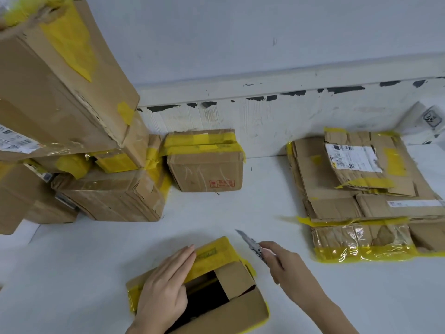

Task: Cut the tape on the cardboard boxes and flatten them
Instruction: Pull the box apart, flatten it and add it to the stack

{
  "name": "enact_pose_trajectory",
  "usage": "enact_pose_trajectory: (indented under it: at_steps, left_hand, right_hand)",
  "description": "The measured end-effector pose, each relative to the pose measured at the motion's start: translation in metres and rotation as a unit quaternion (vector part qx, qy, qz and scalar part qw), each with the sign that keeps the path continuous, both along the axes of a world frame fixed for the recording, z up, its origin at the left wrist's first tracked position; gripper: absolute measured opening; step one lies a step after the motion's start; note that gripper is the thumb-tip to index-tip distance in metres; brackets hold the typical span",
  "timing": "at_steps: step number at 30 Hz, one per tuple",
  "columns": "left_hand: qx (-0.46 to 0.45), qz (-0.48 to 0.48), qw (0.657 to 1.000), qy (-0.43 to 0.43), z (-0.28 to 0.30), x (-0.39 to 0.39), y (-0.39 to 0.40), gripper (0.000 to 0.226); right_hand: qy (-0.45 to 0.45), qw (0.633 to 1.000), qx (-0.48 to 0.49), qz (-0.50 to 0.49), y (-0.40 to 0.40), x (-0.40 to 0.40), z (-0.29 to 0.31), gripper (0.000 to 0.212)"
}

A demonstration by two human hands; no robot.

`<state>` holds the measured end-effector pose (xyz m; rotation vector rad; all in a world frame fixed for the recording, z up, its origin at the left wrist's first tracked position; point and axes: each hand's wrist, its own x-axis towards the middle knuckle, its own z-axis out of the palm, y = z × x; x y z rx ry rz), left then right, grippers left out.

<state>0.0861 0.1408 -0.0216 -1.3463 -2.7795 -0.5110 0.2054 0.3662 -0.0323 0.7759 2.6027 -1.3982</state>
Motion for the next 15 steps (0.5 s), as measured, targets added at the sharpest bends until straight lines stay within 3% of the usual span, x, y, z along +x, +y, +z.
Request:
enact_pose_trajectory:
  at_steps: [4,15]
  left_hand:
    - [0.001,0.006,1.0,0.015,0.0,0.002,0.008,0.054]
    - [0.024,0.0,1.0,0.01,-0.005,0.001,0.01,0.054]
  right_hand:
    - [-0.033,0.994,0.086,0.056,-0.007,-0.002,0.016,0.031]
    - [-0.103,0.987,0.109,0.047,-0.009,-0.008,0.026,0.041]
